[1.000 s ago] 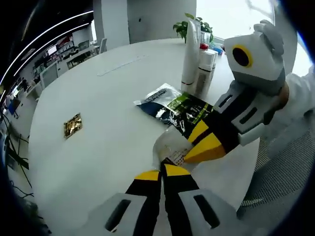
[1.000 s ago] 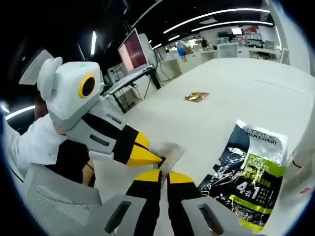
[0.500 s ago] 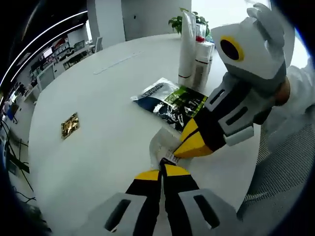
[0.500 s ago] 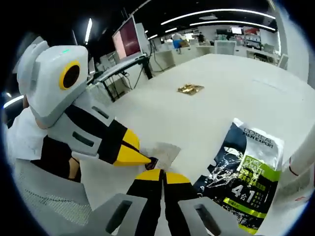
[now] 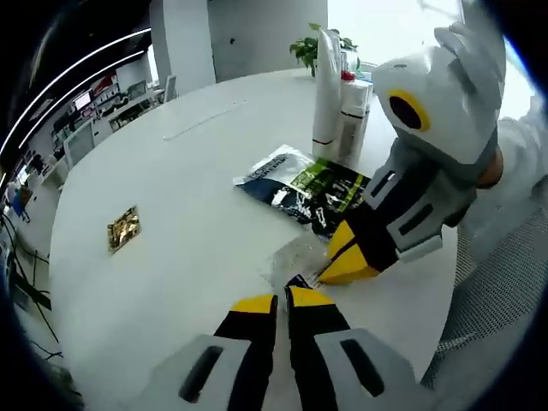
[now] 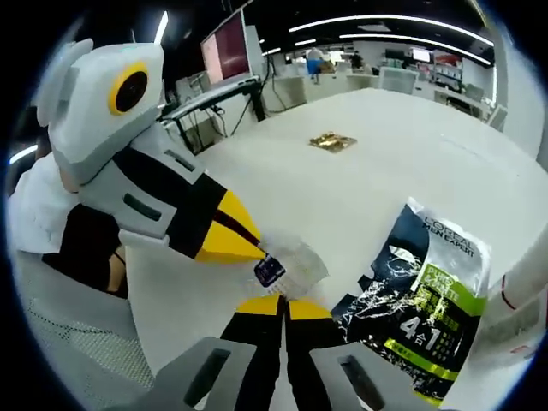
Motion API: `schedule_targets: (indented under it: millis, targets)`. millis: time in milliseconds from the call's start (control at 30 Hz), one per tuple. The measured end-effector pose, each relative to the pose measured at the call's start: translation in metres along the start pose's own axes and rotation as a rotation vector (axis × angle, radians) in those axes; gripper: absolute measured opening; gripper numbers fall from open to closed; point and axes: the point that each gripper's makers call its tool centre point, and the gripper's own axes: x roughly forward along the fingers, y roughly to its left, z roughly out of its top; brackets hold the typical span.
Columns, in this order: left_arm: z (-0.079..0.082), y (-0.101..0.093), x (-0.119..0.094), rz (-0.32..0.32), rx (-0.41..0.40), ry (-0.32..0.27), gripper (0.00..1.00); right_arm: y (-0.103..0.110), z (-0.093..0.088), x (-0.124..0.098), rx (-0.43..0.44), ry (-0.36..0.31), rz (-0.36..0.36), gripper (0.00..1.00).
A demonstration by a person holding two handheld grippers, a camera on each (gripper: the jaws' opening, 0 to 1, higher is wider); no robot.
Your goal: Arrange the skincare products in the storage area until every visible bottle or jar stands upright without overlapping.
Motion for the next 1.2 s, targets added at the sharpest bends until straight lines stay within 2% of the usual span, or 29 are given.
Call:
schedule_targets:
  millis: [33, 100, 167, 200, 333, 567, 633, 867, 967, 1033, 1200]
  targets:
    - [0.004, 0.002, -0.002, 0.010, 0.003, -0.024, 0.03, 0.000, 0.000, 0.000, -0.005, 0.001, 0.001, 0.00]
    - [0.004, 0.002, -0.003, 0.006, 0.000, -0.028, 0.04, 0.000, 0.001, 0.002, -0.027, 0.006, 0.005, 0.00]
    - [0.013, -0.010, -0.003, -0.016, 0.073, -0.064, 0.02, 0.001, 0.001, 0.003, -0.061, 0.012, 0.011, 0.00]
    - [0.011, -0.013, -0.002, -0.020, 0.067, -0.046, 0.03, 0.002, 0.001, 0.003, -0.061, 0.016, 0.017, 0.00]
    - [0.005, -0.023, 0.008, -0.053, 0.156, -0.024, 0.07, 0.006, -0.002, 0.003, -0.046, 0.049, 0.065, 0.00]
    - [-0.004, -0.027, 0.021, -0.058, 0.186, -0.013, 0.08, 0.007, -0.004, 0.001, -0.077, 0.062, 0.083, 0.00]
    - [-0.002, -0.027, 0.022, -0.065, 0.163, -0.029, 0.07, 0.007, -0.004, 0.001, -0.091, 0.062, 0.085, 0.00]
    - [-0.003, -0.031, 0.021, -0.047, 0.191, -0.022, 0.04, 0.004, 0.003, 0.001, -0.181, 0.016, 0.068, 0.00]
    - [-0.005, -0.027, 0.021, -0.036, 0.182, -0.022, 0.04, 0.001, 0.009, -0.007, -0.267, -0.020, 0.034, 0.00]
    - [-0.004, -0.026, 0.021, -0.037, 0.167, -0.024, 0.04, -0.001, 0.010, -0.013, -0.288, -0.022, 0.028, 0.00]
    - [-0.005, -0.026, 0.022, -0.020, 0.159, -0.023, 0.03, -0.003, 0.020, -0.034, -0.241, -0.073, 0.030, 0.00]
